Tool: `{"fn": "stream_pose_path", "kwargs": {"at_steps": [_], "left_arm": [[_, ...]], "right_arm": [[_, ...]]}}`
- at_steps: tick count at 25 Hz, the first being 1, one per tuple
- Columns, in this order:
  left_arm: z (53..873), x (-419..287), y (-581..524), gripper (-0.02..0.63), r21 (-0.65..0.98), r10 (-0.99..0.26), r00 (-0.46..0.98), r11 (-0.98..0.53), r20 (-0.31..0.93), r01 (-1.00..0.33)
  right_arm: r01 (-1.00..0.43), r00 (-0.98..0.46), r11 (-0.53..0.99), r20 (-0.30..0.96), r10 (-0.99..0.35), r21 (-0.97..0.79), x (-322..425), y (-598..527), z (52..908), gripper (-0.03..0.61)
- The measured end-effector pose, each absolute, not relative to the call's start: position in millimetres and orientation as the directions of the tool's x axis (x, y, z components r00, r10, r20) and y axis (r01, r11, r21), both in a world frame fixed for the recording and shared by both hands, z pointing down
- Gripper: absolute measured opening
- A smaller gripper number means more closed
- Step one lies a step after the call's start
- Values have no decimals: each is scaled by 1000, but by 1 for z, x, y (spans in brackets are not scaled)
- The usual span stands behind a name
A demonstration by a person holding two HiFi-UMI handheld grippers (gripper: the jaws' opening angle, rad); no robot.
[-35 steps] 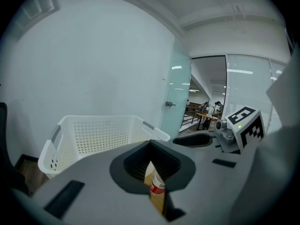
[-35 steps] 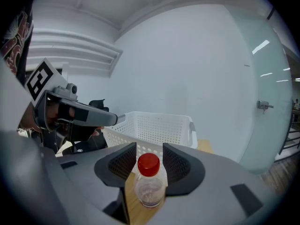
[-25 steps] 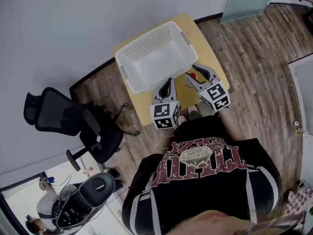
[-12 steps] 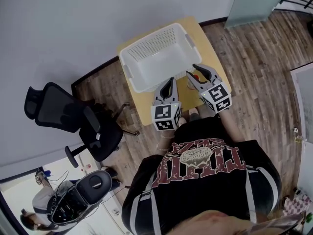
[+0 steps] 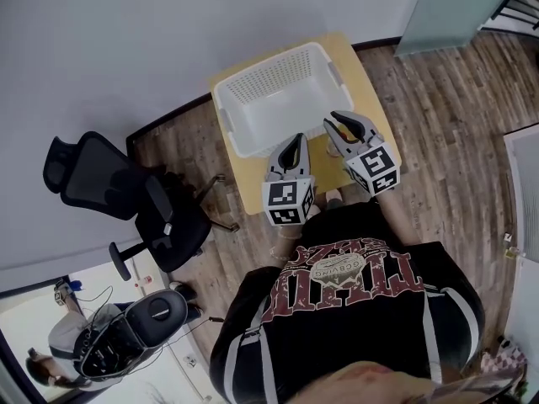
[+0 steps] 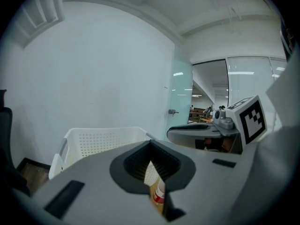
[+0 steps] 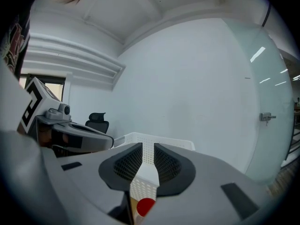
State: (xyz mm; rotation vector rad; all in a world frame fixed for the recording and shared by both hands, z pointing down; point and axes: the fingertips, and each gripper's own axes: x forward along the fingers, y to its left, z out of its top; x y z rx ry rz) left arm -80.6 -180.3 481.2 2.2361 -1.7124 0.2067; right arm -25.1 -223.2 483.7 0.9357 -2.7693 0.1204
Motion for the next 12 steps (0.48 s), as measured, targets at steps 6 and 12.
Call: {"fn": "stream_pose_path", "kwargs": {"at_steps": [6, 12], "left_arm": [[477, -96, -183, 28, 154, -919, 263, -226, 295, -962], [475, -110, -188, 28, 143, -923, 255, -221, 288, -965]], "right_arm": [[-593, -784, 805, 232, -576, -4, -46, -228, 479, 69], [-575, -795, 818, 236, -559, -1, -65, -231, 479, 47]]}}
